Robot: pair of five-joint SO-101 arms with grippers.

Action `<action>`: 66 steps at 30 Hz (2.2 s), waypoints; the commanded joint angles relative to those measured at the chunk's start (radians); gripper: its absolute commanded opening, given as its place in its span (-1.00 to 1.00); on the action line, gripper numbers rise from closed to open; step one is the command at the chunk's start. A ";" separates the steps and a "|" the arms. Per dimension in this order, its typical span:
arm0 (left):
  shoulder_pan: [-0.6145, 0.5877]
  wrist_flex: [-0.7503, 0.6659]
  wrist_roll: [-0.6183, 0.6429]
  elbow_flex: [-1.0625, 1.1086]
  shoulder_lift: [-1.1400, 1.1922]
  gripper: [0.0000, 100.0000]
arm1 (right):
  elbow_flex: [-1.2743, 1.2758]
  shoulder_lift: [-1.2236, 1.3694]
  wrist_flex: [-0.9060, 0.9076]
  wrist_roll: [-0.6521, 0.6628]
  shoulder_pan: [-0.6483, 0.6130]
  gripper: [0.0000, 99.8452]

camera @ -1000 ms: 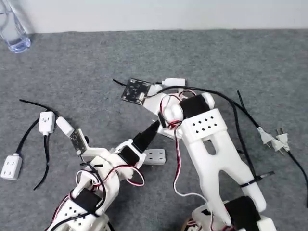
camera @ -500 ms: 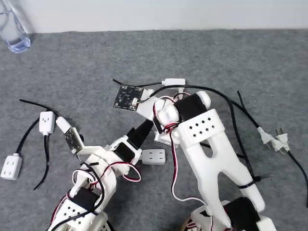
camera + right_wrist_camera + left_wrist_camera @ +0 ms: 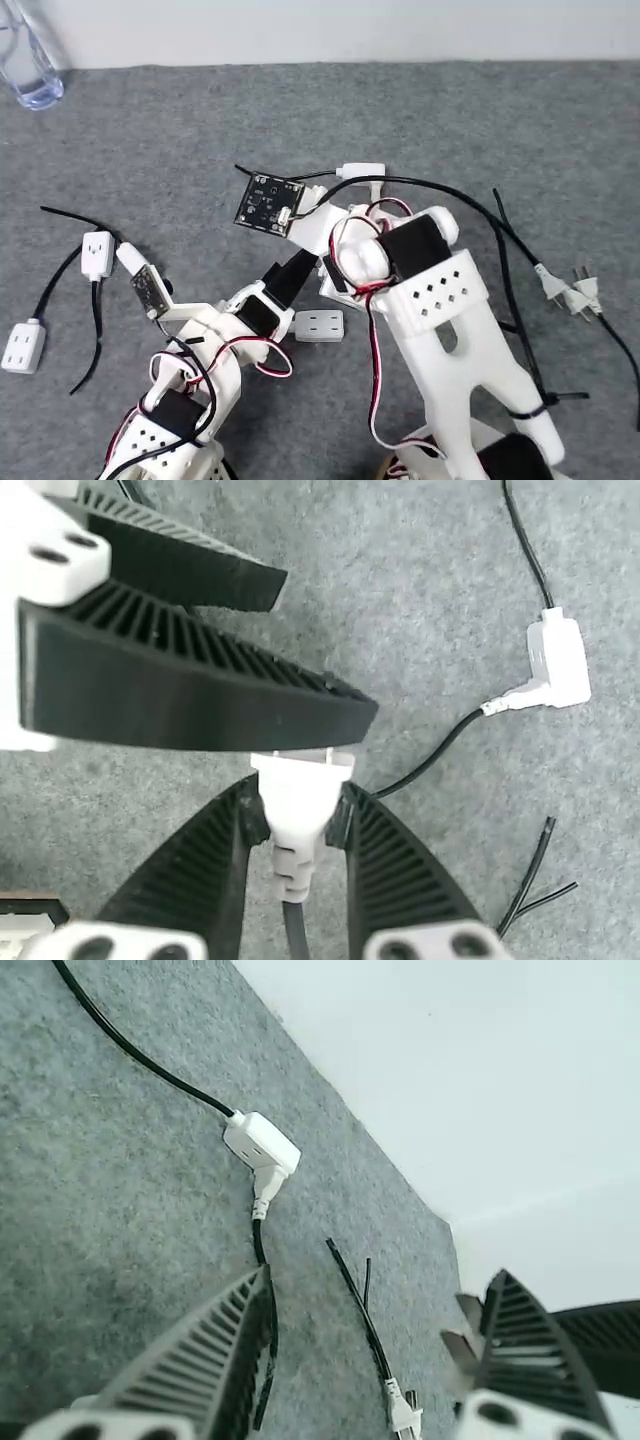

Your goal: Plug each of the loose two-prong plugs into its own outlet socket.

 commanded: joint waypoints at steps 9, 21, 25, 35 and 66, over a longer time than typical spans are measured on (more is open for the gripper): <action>-0.002 -0.023 -0.017 -0.007 -0.005 -0.36 | -0.207 -0.042 0.079 -0.052 -0.027 -0.98; -0.002 -0.023 -0.018 -0.007 -0.005 -0.36 | -0.206 -0.030 0.077 -0.052 -0.025 -0.98; -0.002 -0.023 -0.018 -0.007 -0.005 -0.36 | -0.180 -0.030 0.081 -0.043 -0.013 -0.98; -0.002 -0.025 -0.018 -0.007 -0.005 -0.36 | -0.075 -0.031 0.079 0.032 0.101 -0.98; 0.000 -0.026 -0.086 0.010 -0.005 -0.36 | 0.614 -0.030 -0.383 0.548 0.661 -0.98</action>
